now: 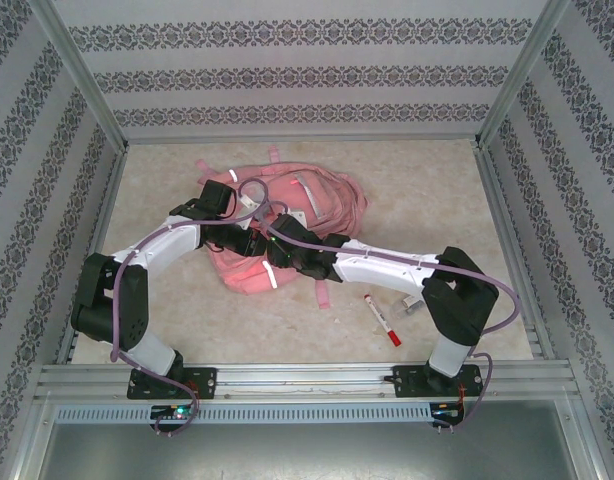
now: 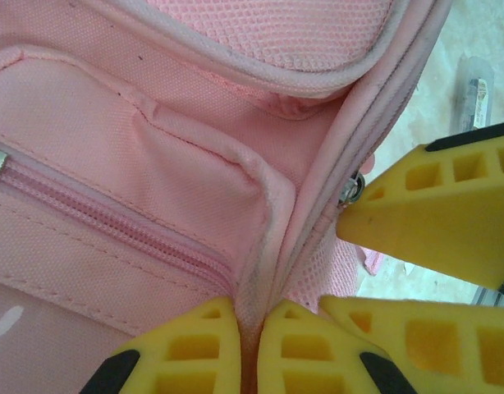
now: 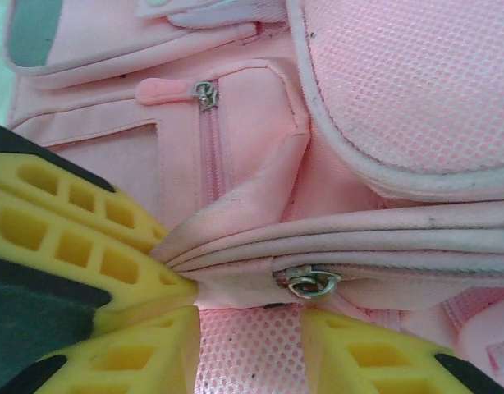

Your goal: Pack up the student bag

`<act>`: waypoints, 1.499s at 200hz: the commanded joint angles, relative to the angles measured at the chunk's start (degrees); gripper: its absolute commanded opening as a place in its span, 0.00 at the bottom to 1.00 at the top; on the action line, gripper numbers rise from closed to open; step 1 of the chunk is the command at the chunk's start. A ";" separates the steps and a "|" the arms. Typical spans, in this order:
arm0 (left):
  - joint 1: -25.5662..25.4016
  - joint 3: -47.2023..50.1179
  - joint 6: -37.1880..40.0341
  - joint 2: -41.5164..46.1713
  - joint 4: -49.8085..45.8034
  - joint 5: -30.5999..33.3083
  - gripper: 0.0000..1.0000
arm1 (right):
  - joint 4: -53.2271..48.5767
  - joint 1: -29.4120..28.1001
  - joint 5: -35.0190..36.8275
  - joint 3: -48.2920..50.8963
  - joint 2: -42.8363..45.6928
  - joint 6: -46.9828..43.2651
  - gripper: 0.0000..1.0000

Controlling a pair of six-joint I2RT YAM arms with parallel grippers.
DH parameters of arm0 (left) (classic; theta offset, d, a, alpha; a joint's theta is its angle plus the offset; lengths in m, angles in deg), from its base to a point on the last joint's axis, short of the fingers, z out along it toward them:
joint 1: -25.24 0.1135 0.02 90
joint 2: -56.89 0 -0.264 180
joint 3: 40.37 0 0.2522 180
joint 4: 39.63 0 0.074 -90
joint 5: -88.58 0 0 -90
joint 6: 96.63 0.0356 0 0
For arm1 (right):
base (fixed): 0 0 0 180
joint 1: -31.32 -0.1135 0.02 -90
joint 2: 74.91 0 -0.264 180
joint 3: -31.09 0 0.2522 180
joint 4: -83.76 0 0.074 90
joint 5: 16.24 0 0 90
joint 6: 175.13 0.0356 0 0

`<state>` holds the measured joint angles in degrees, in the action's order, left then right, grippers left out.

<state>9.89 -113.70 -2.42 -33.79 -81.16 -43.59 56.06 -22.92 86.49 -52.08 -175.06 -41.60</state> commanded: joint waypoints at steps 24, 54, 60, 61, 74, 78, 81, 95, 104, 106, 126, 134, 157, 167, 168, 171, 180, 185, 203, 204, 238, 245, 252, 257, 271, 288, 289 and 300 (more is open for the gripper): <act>-0.37 0.63 -1.50 1.67 -1.53 -7.61 0.00 | -4.66 0.19 7.00 -1.69 -3.64 3.36 0.36; -0.36 1.11 -1.23 2.17 -1.14 -6.70 0.00 | -5.35 0.37 6.12 -1.50 -1.27 1.76 0.36; -0.37 1.10 -1.13 2.17 -1.30 -6.62 0.00 | -4.49 0.43 5.25 -0.91 -0.26 0.82 0.37; -0.37 1.11 -1.13 2.17 -1.31 -6.61 0.00 | -4.38 0.39 5.14 -0.78 -0.06 0.66 0.37; -0.33 0.96 -0.98 2.02 -1.71 -6.44 0.00 | -2.65 0.65 2.02 0.62 1.92 -1.67 0.37; -0.33 0.95 -0.89 2.08 -1.83 -6.56 0.00 | -1.81 0.77 0.81 1.13 2.51 -2.45 0.37; -0.36 0.89 -0.83 2.08 -1.96 -6.52 0.00 | -1.28 0.87 -0.02 1.51 3.00 -3.13 0.37; -0.37 0.87 -0.76 2.07 -2.11 -6.44 0.00 | 0.40 1.06 -1.97 3.15 4.79 -4.88 0.36; -0.37 0.79 -0.78 2.07 -2.03 -6.52 0.00 | 0.79 1.20 -2.06 3.73 5.52 -5.65 0.35; -0.38 0.80 -0.78 2.03 -2.09 -6.56 0.00 | 0.72 1.23 -1.91 3.81 5.62 -5.69 0.35; -0.33 0.36 -1.18 1.89 -2.01 -6.97 0.00 | -0.64 1.83 -0.05 3.96 5.44 -5.37 0.32; -0.37 0.12 -1.22 1.82 -2.18 -7.12 0.00 | -1.05 1.96 0.46 3.78 5.09 -5.37 0.32; -0.33 -0.27 -0.96 1.96 -2.73 -6.99 0.00 | -1.23 2.01 0.72 3.12 3.36 -5.73 0.32; -0.35 -0.12 -1.08 2.12 -2.50 -6.96 0.00 | -1.23 2.05 0.46 2.75 2.13 -5.65 0.32; -0.36 -0.16 -1.11 2.14 -2.44 -7.05 0.00 | -1.20 2.08 0.46 2.68 2.01 -5.65 0.32; -0.32 -0.05 -1.13 2.14 -2.34 -7.08 0.00 | -1.21 2.04 0.50 2.51 1.60 -5.65 0.32; -0.42 0.05 -1.22 2.16 -2.29 -7.11 0.00 | -1.37 2.03 0.83 2.09 0.44 -5.35 0.32; -0.37 0.09 -1.22 2.20 -2.17 -7.14 0.00 | -1.36 2.03 0.89 1.92 -0.11 -5.25 0.31; -0.37 0.24 -1.18 2.21 -2.35 -7.24 0.00 | -1.43 2.07 0.72 1.04 -1.97 -5.55 0.23; -0.33 0.24 -1.15 2.23 -2.41 -7.23 0.00 | -1.48 1.97 0.72 0.99 -2.01 -5.56 0.23; -0.35 0.65 0.00 2.82 -2.47 -7.19 0.00 | -2.43 1.95 0.63 -0.33 -3.34 -5.90 0.19; -0.38 0.68 0.27 2.99 -2.35 -7.14 0.00 | -2.62 1.94 0.71 -0.49 -3.08 -6.08 0.17; -0.38 0.90 0.72 3.21 -2.38 -7.05 0.00 | -2.79 2.01 0.79 -0.55 -2.66 -6.25 0.15; -0.35 0.97 1.07 3.32 -2.35 -7.06 0.00 | -2.77 2.03 0.80 -0.55 -2.36 -6.26 0.14; -0.38 1.14 2.12 3.66 -2.63 -6.77 0.00 | -2.25 2.62 -0.15 -0.23 -1.32 -6.02 0.14; -0.38 1.17 3.85 4.00 -3.69 -6.20 0.00 | -1.23 3.54 -1.66 0.14 -0.12 -5.83 0.09; -0.38 1.19 4.00 4.05 -3.78 -6.14 0.00 | -1.21 3.58 -1.75 0.15 -0.03 -5.83 0.09; -0.33 1.24 5.22 4.29 -4.34 -5.57 0.00 | -1.17 4.12 -2.84 0.23 0.63 -5.78 0.05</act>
<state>9.87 -112.85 -0.39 -33.22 -80.90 -44.70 54.60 -20.86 84.43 -51.32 -176.64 -47.35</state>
